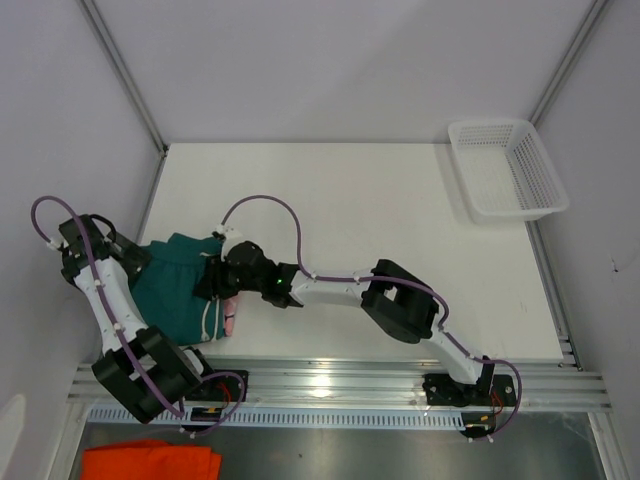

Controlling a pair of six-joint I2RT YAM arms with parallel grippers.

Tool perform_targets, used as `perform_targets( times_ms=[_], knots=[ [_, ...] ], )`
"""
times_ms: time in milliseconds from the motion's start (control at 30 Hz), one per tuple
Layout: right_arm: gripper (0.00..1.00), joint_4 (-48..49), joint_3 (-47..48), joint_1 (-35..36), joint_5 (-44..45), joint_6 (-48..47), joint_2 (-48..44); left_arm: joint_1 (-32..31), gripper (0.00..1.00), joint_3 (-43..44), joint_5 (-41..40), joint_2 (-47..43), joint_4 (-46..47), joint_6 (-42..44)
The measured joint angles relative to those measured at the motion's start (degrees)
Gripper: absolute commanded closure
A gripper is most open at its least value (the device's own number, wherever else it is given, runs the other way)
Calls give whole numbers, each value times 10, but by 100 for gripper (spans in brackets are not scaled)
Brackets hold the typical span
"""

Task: Fold and stack the shorts

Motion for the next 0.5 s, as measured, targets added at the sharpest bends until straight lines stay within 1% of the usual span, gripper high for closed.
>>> perform_targets(
  times_ms=[33, 67, 133, 167, 200, 333, 500],
  knots=[
    [48, -2, 0, 0, 0, 1, 2, 0, 1, 0, -3, -1, -1, -1],
    [43, -3, 0, 0, 0, 2, 2, 0, 1, 1, -3, -2, -2, -3],
    [41, -7, 0, 0, 2, 2, 3, 1, 1, 6, 0, -5, -7, -3],
    [31, -8, 0, 0, 3, 2, 3, 1, 1, 11, 4, -8, -9, -3],
    [28, -8, 0, 0, 5, 3, 3, 1, 1, 15, 9, -13, -10, -3],
    [24, -17, -9, -2, 20, 2, 1, 1, 1, 37, 33, -36, -16, -1],
    [23, -50, -48, -17, 49, -1, -23, 1, 1, 52, 94, -70, -22, 7]
  ],
)
